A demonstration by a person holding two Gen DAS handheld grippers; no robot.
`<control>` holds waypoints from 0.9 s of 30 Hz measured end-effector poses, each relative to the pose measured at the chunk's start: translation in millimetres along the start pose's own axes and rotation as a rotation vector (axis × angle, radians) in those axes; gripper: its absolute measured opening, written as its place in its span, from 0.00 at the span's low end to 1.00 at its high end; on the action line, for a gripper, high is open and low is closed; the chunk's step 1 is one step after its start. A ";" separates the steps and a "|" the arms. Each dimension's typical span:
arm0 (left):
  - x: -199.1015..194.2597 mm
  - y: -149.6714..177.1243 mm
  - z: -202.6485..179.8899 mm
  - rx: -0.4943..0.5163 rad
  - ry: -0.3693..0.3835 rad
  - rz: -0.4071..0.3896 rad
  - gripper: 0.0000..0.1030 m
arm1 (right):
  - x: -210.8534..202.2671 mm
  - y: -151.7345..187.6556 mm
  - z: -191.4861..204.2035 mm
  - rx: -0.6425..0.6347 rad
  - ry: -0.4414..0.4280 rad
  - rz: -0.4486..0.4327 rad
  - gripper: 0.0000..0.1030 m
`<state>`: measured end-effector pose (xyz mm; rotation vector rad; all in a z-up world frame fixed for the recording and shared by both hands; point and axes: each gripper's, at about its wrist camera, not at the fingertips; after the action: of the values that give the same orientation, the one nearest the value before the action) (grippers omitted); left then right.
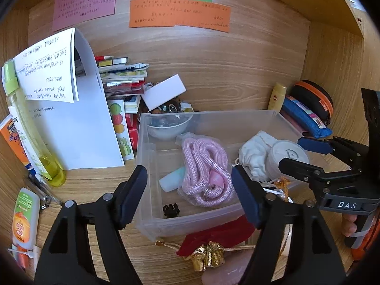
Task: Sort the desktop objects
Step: 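Carry the white round jar with the right tool into the clear box and release, then withdraw both open tools from the box and move toward the loose desk items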
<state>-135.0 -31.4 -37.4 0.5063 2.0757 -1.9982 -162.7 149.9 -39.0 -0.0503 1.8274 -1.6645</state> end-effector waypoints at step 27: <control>-80.8 2.7 -4.9 0.070 -0.097 -0.148 0.99 | -71.5 -3.6 28.4 -0.087 -0.015 -0.184 1.00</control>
<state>-59.4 -34.2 -8.5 0.2676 2.0450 -2.1381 -94.3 156.1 -3.9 -0.2753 1.9325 -1.7014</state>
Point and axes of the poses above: each gripper's, at about its wrist camera, not at the fingertips, and x roughly the way its jaws point, z to its left, y to its underside, and after that the axes turned 13 degrees about -z, right-handed
